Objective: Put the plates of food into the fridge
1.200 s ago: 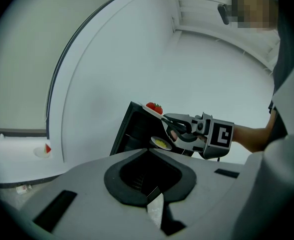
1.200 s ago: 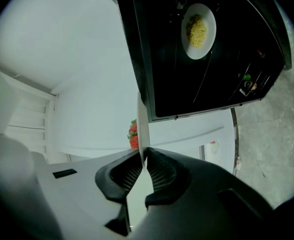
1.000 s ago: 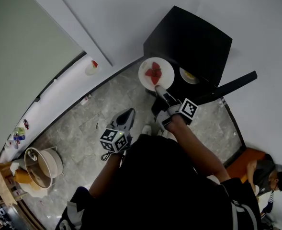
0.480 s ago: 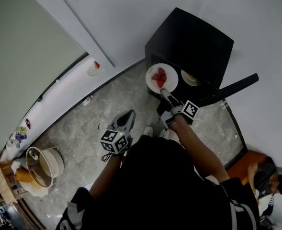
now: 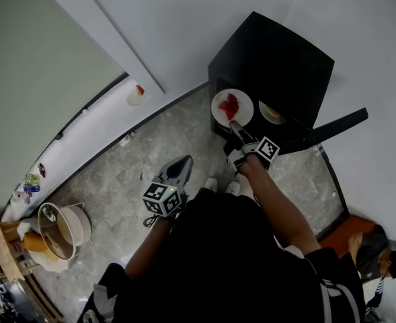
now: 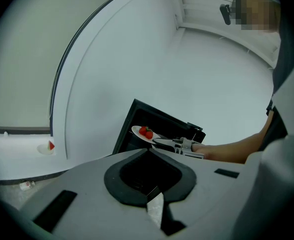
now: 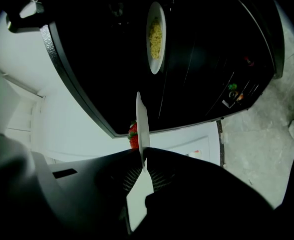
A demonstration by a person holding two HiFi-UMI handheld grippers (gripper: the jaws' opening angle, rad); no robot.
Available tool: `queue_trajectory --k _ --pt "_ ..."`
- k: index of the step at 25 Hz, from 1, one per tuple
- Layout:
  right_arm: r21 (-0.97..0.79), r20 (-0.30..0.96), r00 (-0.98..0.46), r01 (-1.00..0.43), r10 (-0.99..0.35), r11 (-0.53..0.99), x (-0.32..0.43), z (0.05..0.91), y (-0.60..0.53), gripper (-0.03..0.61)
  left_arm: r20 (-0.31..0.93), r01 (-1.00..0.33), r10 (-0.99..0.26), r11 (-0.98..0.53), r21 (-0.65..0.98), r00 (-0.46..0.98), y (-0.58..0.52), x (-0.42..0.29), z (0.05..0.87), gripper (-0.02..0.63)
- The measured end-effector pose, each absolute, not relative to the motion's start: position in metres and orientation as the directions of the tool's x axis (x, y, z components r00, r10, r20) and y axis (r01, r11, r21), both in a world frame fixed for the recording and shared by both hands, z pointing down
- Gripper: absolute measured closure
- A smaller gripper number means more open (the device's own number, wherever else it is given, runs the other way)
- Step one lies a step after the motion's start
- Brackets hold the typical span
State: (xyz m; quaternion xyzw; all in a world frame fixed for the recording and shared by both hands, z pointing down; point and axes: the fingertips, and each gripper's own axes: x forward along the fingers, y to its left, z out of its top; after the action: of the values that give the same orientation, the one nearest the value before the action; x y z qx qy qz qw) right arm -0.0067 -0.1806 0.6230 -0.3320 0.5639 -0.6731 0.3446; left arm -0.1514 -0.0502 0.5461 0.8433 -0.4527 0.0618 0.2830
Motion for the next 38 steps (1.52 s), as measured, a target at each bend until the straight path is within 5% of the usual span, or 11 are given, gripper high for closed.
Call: queue_trajectory --k 38 --pt "-0.98 0.151 -0.412 0.057 -0.899 -0.191 0.029 0.675 -0.265 0.543 0.379 -0.795 -0.715 -0.422 0.437 0.588 -0.074 -0.159 0.55 0.591"
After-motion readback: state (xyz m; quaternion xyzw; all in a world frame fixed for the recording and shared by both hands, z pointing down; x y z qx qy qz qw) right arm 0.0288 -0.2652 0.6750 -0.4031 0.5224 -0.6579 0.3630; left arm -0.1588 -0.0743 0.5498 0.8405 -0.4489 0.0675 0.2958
